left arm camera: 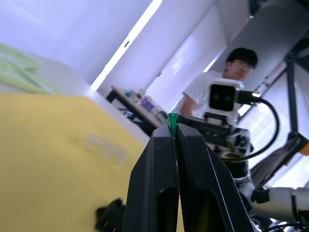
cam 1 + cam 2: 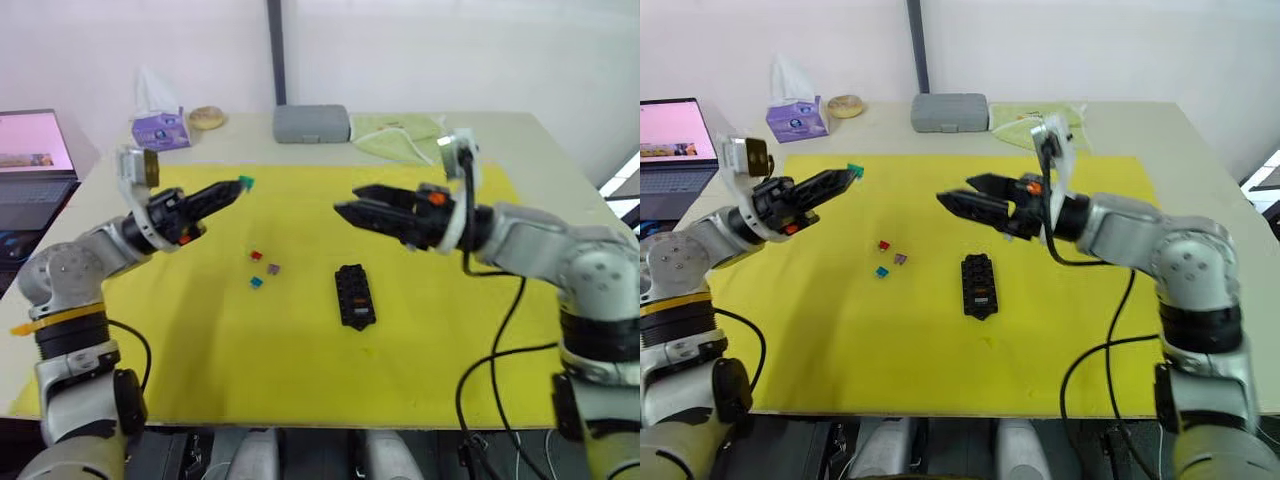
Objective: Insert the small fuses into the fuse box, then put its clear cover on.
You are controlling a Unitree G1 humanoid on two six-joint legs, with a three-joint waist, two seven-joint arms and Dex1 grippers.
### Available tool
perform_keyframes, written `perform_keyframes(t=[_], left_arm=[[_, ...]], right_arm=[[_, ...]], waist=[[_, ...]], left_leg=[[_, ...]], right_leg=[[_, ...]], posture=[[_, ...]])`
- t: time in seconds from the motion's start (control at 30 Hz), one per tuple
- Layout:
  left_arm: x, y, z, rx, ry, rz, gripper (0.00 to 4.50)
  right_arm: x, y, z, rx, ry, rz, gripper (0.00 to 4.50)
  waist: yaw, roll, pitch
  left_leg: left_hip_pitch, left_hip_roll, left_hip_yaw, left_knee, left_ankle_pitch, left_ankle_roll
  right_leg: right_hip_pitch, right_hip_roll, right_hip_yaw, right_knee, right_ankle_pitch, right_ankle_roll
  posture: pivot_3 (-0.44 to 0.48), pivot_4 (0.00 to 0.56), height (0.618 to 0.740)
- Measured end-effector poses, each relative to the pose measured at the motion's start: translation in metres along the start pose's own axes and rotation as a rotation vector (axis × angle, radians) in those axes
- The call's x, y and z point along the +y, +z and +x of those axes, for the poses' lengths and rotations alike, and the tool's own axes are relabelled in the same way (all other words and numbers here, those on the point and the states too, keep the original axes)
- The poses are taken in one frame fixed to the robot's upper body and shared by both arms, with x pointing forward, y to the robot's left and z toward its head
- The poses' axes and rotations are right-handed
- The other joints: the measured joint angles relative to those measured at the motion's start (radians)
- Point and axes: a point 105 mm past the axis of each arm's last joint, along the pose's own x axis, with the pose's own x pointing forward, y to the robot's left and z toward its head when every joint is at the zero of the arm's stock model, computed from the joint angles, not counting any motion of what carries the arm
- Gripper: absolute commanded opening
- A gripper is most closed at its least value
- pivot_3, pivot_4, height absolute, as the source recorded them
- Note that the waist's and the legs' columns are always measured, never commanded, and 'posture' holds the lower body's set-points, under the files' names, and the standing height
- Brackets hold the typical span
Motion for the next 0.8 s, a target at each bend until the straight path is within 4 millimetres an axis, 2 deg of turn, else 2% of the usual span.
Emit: perform_keyframes(t=[0.1, 0.2, 0.8], left_arm=[[-0.01, -0.001, 0.023, 0.011, -0.071, 0.02, 0.0], [-0.014, -0.001, 0.028, 0.016, -0.087, 0.029, 0.0], [-0.016, -0.008, 0.038, 0.045, -0.115, 0.037, 0.0]], right_arm=[[0.012, 0.008, 0.02, -0.029, 0.065, 0.025, 3.17], [0.02, 0.012, 0.027, -0.044, 0.1, 0.04, 3.17], [0.019, 0.01, 0.039, -0.076, 0.08, 0.105, 3.17]], waist=[[-0.002, 0.0, 0.0], [-0.003, 0.0, 0.0], [-0.002, 0.0, 0.0]], left_leg=[[0.0, 0.0, 0.0, 0.0, 0.001, -0.001], [0.0, 0.0, 0.001, 0.0, 0.001, -0.001], [0.0, 0.0, 0.004, 0.0, 0.001, -0.001]], right_leg=[[-0.002, 0.001, 0.0, 0.002, 0.0, 0.0], [-0.002, 0.001, 0.001, 0.003, 0.0, 0.0], [-0.002, 0.002, 0.001, 0.003, 0.0, 0.0]], posture=[[0.0, 0.15, 0.74], [0.0, 0.15, 0.74], [0.0, 0.15, 0.74]])
